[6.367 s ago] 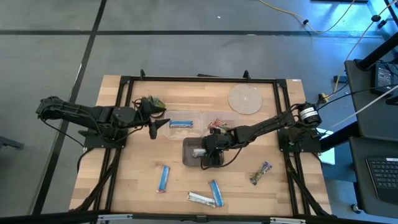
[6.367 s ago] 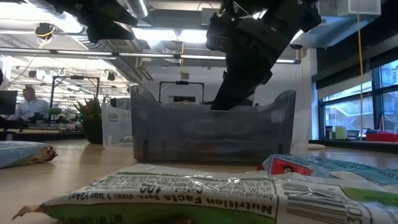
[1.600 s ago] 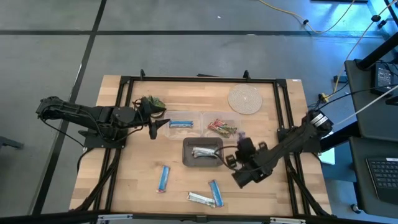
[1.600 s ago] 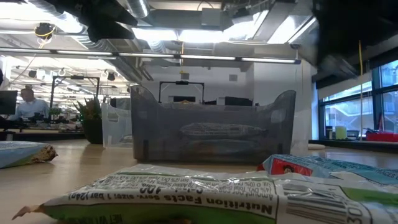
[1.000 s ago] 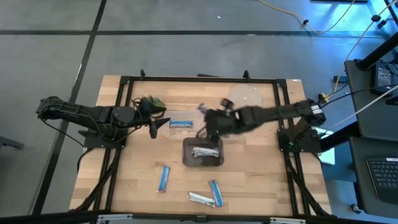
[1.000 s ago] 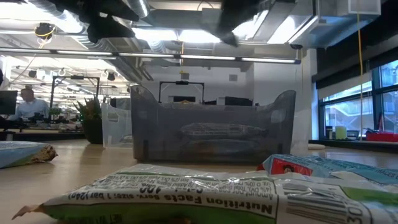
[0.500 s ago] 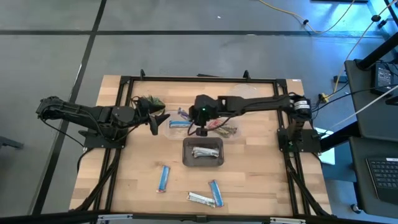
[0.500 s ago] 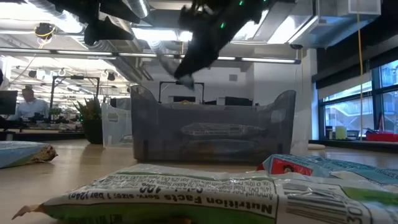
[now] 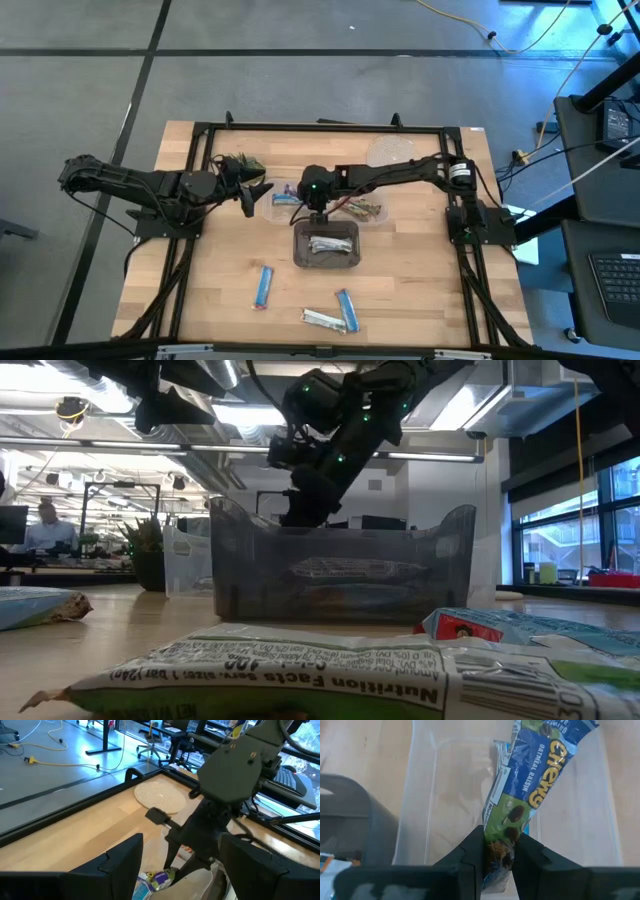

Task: Pick and place Granola Bars by type
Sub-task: Put the blue granola bar into the left transparent bin, then put the red granola bar into the right transparent bin

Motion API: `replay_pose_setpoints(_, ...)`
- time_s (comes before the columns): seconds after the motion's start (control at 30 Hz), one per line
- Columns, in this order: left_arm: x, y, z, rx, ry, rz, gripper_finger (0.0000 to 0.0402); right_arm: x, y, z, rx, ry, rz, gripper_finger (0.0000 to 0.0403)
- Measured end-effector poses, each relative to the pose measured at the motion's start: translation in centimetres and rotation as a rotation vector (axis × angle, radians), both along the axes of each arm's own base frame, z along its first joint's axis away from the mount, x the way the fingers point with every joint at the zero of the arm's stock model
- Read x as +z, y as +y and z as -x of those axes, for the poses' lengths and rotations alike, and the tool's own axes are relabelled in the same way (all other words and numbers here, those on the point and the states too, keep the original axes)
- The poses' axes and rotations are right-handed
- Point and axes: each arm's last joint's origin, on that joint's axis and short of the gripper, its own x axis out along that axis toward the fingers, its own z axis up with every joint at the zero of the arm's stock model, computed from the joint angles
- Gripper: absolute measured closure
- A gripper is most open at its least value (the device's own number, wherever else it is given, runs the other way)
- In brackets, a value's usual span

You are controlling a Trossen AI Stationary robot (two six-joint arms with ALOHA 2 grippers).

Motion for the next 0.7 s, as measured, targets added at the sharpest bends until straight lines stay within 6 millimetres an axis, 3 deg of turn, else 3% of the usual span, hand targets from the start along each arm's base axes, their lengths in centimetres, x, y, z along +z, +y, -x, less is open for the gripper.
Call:
replay_pose_setpoints(0.33,0.00,0.00,0.01,-0.002,0.004,-0.007,0.0150,-0.33,-0.01,-0.06,-0.003,0.007,-0.003,0.0311)
replay_pose_setpoints(0.7,0.00,-0.01,0.00,-0.006,0.004,-0.006,0.0150,0.26,-0.07,-0.04,-0.092,0.021,-0.046,0.0218)
